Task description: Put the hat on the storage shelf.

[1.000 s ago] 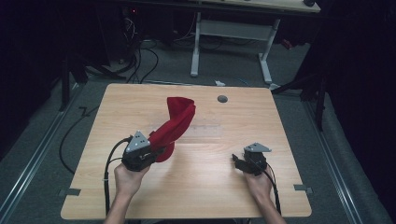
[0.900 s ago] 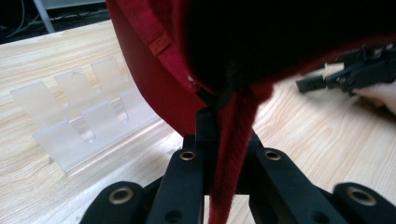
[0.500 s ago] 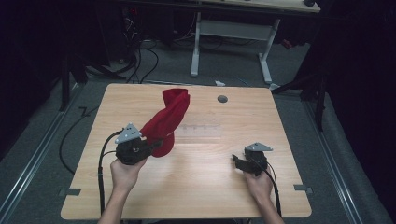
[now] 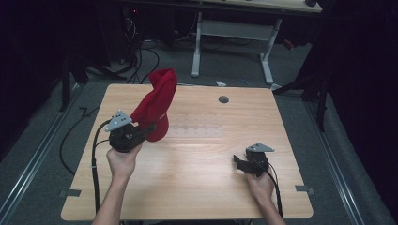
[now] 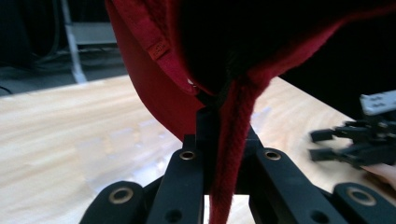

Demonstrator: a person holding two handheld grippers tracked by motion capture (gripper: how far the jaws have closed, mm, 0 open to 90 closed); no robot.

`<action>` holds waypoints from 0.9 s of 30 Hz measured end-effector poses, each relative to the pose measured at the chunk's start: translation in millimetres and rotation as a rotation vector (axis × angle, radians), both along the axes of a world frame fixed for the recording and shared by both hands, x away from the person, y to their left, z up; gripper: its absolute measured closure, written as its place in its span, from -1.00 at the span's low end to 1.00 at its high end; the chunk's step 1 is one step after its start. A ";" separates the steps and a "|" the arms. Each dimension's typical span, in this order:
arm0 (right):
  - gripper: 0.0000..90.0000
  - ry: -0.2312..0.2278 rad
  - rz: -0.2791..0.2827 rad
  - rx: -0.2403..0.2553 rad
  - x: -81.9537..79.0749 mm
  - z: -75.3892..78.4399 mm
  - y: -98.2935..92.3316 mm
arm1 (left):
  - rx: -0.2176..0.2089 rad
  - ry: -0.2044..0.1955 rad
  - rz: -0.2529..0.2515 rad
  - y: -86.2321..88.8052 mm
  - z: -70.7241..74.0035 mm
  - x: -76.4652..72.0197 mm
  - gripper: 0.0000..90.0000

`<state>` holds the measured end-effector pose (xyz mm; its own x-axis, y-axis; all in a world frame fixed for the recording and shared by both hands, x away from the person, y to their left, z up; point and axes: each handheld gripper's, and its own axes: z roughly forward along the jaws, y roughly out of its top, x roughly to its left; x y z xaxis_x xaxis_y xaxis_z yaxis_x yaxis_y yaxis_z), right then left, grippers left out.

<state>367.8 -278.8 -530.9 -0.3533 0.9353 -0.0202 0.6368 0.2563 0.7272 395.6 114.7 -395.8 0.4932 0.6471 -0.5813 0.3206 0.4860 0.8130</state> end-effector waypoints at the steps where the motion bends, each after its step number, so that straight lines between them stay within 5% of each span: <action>1: -0.13 0.000 0.000 0.001 0.0 0.0 0.0 | 0.002 -0.007 0.005 0.2 -0.1 2.2 0.90; 20: -0.15 0.001 0.001 -0.001 -0.3 0.0 0.1 | 0.095 -0.020 0.137 2.6 -26.2 44.2 0.90; 27: -0.15 0.000 0.002 -0.001 -0.3 0.0 0.1 | 0.064 -0.005 0.173 12.7 -35.2 49.0 0.90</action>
<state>367.5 -278.7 -530.9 -0.3550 0.9346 -0.0213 0.6364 0.2583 0.7268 444.7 127.3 -430.9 0.3741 0.7581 -0.5341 0.2321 0.4811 0.8454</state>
